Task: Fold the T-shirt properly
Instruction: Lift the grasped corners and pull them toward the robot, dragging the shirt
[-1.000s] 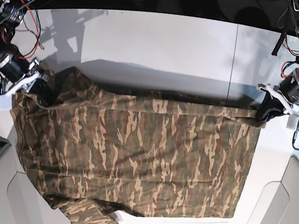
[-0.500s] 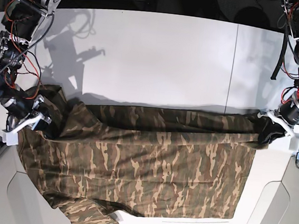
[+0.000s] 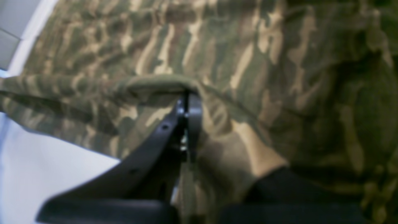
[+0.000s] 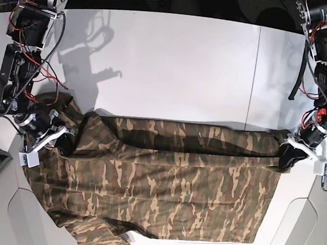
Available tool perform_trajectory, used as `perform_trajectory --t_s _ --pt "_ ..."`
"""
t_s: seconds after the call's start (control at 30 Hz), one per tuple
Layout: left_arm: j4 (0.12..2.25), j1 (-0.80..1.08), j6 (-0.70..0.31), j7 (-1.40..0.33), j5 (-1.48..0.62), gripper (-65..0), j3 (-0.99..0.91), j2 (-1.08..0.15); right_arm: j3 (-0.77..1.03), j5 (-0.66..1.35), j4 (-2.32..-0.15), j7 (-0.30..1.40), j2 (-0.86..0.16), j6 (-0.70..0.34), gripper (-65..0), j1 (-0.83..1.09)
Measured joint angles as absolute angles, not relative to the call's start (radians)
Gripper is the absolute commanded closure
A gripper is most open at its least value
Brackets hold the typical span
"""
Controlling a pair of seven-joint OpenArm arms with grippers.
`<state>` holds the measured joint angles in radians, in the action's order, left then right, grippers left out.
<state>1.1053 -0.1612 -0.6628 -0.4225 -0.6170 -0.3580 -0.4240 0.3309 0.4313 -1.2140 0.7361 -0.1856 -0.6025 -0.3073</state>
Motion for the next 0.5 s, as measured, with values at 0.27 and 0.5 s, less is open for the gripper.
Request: perform_trajectory --t_s 0.27,0.5 --pt "1.021 -0.221 -0.659 -0.366 -0.538 -27.2 -0.302 -0.424 0.331 0.372 -1.135 0.712 -0.186 -0.579 -33.8 -0.305" --pt "1.021 -0.219 -0.681 -0.448 -0.578 -32.1 -0.313 -0.424 0.342 0.426 -1.144 0.794 -0.191 -0.577 -37.7 -0.297"
